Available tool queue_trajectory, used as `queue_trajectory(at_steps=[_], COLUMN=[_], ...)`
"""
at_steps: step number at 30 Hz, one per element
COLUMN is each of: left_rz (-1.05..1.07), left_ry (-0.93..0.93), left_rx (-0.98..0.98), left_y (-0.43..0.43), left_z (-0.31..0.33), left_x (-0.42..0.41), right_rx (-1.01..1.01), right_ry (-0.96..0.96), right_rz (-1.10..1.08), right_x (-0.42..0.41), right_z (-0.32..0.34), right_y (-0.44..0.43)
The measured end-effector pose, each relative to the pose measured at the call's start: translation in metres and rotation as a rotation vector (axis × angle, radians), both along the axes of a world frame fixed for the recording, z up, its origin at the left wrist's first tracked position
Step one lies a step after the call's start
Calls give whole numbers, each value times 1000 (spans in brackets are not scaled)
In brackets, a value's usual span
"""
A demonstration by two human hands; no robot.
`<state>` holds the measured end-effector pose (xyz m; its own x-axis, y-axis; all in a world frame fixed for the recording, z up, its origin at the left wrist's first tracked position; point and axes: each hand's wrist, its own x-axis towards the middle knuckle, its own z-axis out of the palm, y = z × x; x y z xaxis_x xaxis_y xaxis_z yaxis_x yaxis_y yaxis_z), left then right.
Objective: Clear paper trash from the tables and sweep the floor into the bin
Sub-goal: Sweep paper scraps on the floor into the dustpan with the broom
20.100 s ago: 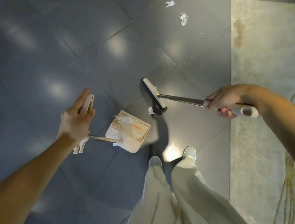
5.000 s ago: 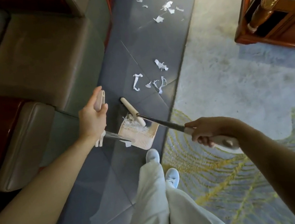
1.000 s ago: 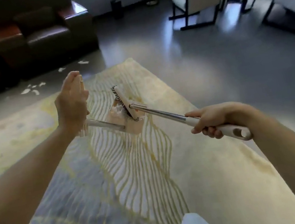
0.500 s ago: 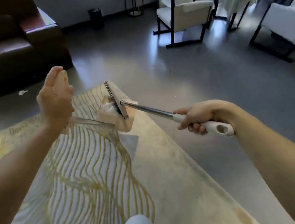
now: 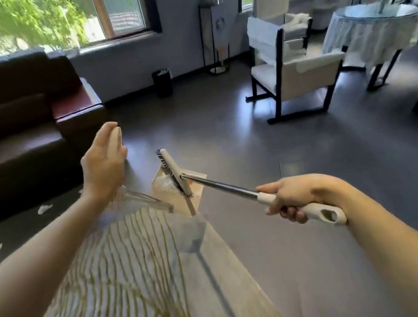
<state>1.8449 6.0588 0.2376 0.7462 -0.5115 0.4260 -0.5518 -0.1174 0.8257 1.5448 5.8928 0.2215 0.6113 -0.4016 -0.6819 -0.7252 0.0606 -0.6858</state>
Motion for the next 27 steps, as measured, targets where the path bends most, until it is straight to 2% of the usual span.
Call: queue_trajectory(at_steps=[14,22,27], left_rz=[25,115,130], left_ry=[-58,7,-21], left_rx=[-16,-28,-9], left_y=[-431,-608,-725], left_z=[-2,-7,-21], left_x=[272,441,574], right_rx=[74,66,10], right_ry=[-69,-26,-21], right_rz=[-74,-7,95], right_x=[276,454,593], right_z=[-1,10,-1], right_y=[-427,-623,-744])
